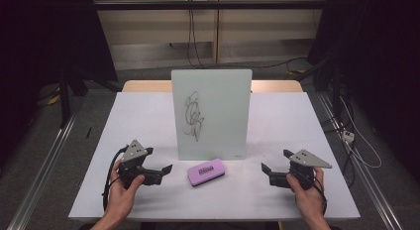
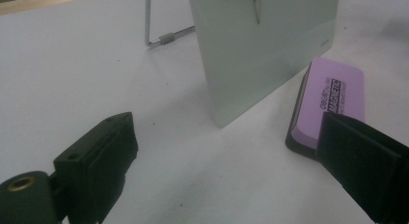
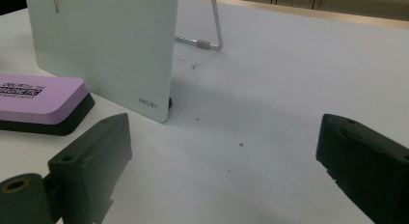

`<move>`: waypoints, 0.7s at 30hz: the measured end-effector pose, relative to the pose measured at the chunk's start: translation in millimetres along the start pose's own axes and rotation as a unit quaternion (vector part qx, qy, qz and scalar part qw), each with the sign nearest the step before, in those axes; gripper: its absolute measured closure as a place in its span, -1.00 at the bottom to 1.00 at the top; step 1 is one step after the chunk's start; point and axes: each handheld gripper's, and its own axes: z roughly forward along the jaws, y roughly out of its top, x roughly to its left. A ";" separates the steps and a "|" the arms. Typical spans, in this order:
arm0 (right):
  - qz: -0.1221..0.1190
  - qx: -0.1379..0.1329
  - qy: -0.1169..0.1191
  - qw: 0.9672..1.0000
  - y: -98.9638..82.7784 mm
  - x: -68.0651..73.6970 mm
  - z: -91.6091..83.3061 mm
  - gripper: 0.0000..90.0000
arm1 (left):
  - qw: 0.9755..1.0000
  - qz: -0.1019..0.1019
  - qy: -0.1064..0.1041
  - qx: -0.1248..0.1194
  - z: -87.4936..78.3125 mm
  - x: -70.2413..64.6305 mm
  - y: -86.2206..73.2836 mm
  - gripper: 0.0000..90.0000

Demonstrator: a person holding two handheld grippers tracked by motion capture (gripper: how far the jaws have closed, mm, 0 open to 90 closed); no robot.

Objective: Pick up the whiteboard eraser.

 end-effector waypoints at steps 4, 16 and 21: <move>-0.001 0.001 0.002 1.000 -0.3 -0.2 1.4 -0.88 | 1.000 0.008 -0.011 0.003 5.7 -2.1 7.1 -0.84; 0.001 0.000 0.003 1.000 -0.3 -0.7 -0.7 -0.88 | 0.998 0.026 -0.044 0.032 25.9 -12.7 22.7 -0.85; -0.002 0.001 0.005 1.000 -0.2 -0.3 -0.6 -0.88 | 0.996 0.042 -0.067 0.034 32.7 -19.7 29.0 -0.88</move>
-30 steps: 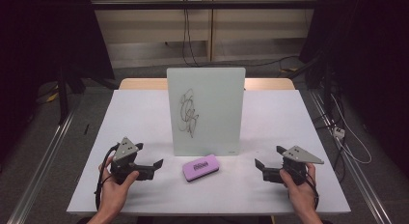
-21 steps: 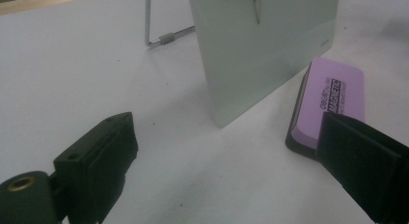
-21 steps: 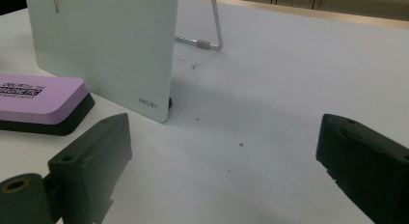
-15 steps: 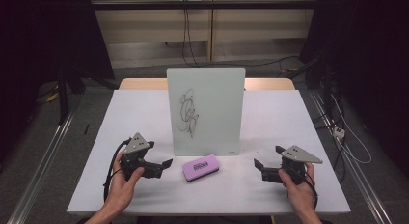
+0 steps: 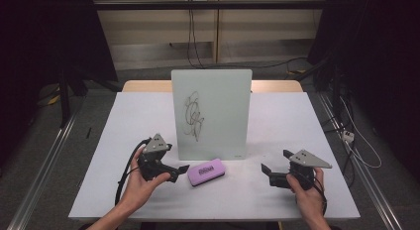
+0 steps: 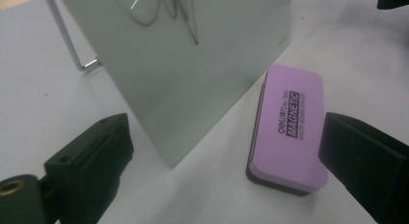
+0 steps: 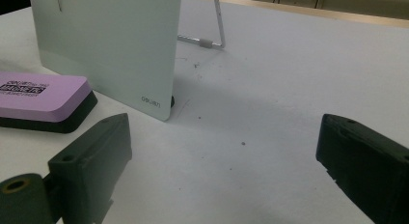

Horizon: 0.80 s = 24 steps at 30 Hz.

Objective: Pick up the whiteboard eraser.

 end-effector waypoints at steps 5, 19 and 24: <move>-0.001 0.000 0.001 1.000 0.2 -0.2 0.6 -0.88 | 1.000 0.013 -0.023 0.012 9.3 -6.7 10.1 -0.88; -0.004 0.002 0.003 1.000 -0.2 0.4 1.3 -0.88 | 0.996 0.049 -0.041 0.062 35.1 -22.9 25.8 -0.84; -0.005 0.003 0.002 1.000 -0.1 0.3 1.9 -0.88 | 0.993 0.066 -0.055 0.081 47.1 -28.4 35.6 -0.79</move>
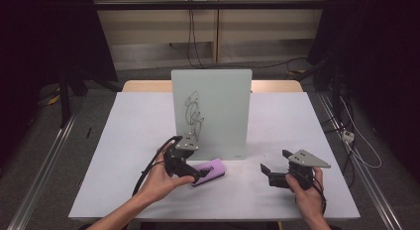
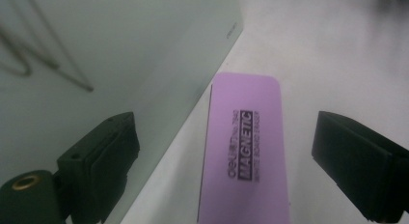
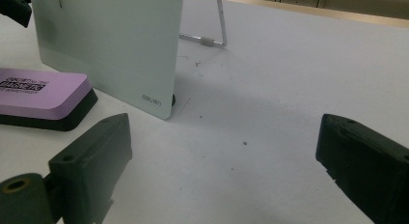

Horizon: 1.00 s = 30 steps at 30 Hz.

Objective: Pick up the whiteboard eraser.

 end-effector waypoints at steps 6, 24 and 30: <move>0.001 -0.001 0.002 1.000 -0.4 0.0 -0.6 -0.88 | 0.999 0.015 -0.027 0.036 16.4 -1.0 5.1 -0.65; -0.003 0.000 0.003 1.000 -0.3 1.5 1.2 -0.85 | 0.990 0.039 -0.060 0.118 34.2 -1.2 9.0 -0.31; -0.004 0.002 0.006 1.000 -0.9 0.7 1.1 -0.85 | 0.987 0.043 -0.073 0.136 39.9 -0.3 11.3 -0.21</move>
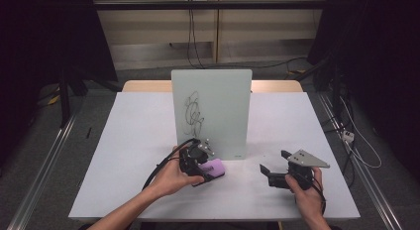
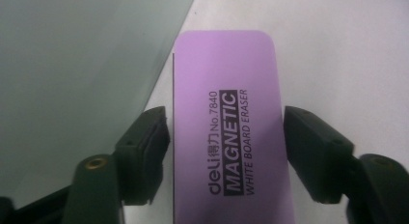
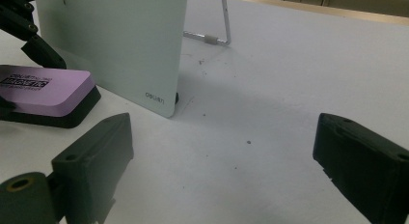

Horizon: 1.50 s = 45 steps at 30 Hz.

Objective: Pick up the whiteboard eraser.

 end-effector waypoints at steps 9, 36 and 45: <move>0.001 0.004 0.002 1.000 -0.1 0.8 1.4 -0.85 | 1.000 0.010 0.008 0.016 0.7 -2.4 -0.9 -0.10; 0.001 0.003 0.000 1.000 0.6 -0.1 2.7 -0.85 | 0.997 0.006 0.033 -0.071 -23.0 -2.8 -8.6 -0.08; 0.005 0.003 0.000 1.000 1.0 -1.6 6.0 -0.85 | 0.993 -0.002 0.040 -0.110 -32.8 -1.4 -11.2 -0.08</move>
